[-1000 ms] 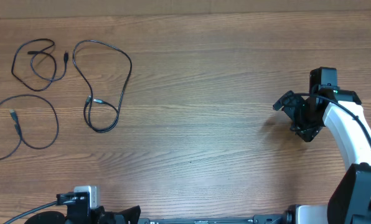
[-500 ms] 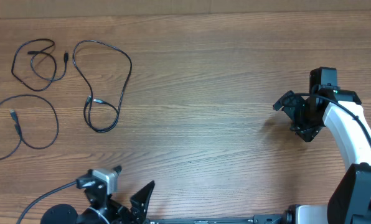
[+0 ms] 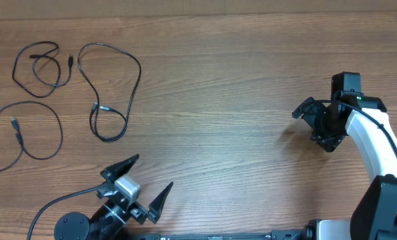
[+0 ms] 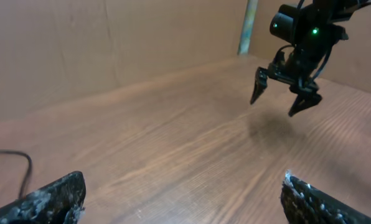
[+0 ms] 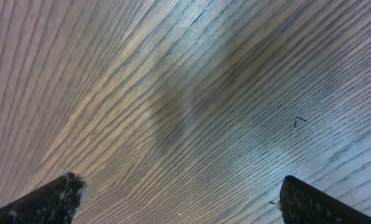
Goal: Untangle cables
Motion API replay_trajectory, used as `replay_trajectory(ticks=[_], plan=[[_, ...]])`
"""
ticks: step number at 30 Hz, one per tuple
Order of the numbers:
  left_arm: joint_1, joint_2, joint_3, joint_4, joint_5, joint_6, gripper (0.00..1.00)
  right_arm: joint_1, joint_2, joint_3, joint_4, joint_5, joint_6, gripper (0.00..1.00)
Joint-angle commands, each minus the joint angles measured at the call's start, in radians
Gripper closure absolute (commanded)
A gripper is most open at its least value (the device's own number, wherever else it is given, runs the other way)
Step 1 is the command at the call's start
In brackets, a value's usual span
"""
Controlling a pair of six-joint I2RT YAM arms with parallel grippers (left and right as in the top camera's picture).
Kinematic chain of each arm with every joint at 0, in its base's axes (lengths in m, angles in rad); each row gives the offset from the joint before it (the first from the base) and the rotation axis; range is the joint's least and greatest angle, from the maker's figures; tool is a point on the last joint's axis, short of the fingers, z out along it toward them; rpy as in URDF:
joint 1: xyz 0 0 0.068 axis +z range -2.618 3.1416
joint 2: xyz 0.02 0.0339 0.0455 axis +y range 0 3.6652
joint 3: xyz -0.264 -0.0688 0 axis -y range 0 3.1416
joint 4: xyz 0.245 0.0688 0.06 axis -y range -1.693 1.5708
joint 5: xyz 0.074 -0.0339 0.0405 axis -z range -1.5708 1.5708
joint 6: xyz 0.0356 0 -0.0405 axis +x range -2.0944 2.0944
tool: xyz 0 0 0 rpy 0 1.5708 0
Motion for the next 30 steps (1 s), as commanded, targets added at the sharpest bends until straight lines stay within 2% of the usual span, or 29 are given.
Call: replay_trajectory(ticks=[1,6,10,20,23,30], plan=[[0.005,-0.014,-0.042,0.039,-0.009,0.062,0.00,-0.006,0.000,-0.006,0.002,0.014,-0.003,0.00],[0.005,-0.014,-0.106,0.134,-0.087,0.058,0.00,-0.006,0.000,-0.006,0.002,0.014,-0.003,0.00],[0.006,-0.014,-0.207,0.313,-0.115,0.030,0.01,-0.006,0.000,-0.006,0.002,0.014,-0.003,0.00],[0.006,-0.014,-0.412,0.656,-0.270,-0.188,0.01,-0.006,0.000,-0.006,0.002,0.014,-0.003,0.00],[0.006,-0.014,-0.438,0.703,-0.323,-0.190,0.01,-0.006,0.000,-0.006,0.002,0.014,-0.003,0.00],[0.011,-0.015,-0.443,0.705,-0.498,-0.189,0.00,-0.006,0.000,-0.006,0.002,0.014,-0.003,0.00]])
